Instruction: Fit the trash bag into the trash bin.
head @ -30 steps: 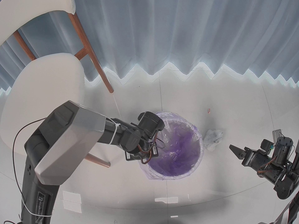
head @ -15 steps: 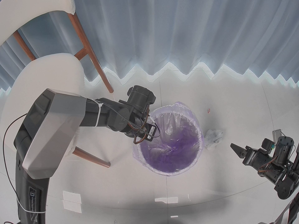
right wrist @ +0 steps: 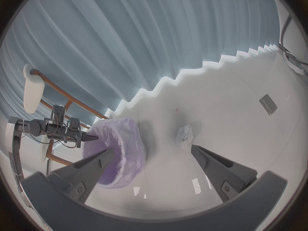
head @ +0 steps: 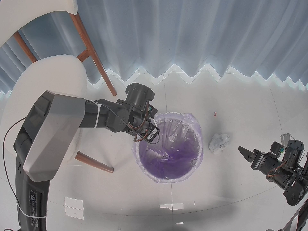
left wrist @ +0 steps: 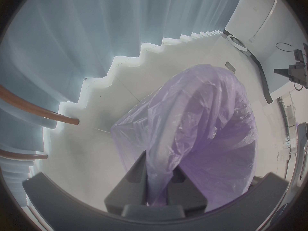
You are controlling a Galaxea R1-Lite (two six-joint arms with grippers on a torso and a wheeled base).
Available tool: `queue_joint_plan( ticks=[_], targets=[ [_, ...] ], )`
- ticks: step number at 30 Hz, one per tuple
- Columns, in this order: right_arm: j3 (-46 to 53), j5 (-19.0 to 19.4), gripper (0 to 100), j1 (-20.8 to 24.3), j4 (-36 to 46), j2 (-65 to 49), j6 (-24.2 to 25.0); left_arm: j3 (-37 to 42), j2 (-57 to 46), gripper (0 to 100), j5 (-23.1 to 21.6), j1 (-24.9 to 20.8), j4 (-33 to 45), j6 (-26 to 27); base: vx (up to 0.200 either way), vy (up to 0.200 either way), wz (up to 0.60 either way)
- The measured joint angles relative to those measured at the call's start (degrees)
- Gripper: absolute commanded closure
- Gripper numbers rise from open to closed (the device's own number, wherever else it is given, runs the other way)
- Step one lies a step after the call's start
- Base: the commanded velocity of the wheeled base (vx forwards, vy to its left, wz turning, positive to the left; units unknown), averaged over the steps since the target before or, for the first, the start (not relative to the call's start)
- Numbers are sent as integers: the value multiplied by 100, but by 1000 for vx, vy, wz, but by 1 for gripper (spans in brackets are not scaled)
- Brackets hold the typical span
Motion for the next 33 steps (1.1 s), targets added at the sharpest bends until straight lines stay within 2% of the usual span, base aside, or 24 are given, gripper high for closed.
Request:
queue_joint_plan(
  ticks=[4,5,14,24,33],
  targets=[
    [0,-1,0,0,0,-2,0,1,60,100,-2,46,2,49,0,0,0],
    [0,-1,0,0,0,-4,-2,20,73,0,-2,63,0,40,0,0,0],
    [0,-11,0,69,0,-2,-2,6,167,0,-51,151,-450,0,0,0,0],
    [0,-6,0,188,51,63,5,146,-257,0,-457,134,-474,35,0,0,0],
    [0,13,0,215,33,265,74,1442,-1582,0,-489,5,-441,-138,0,0,0]
  ],
)
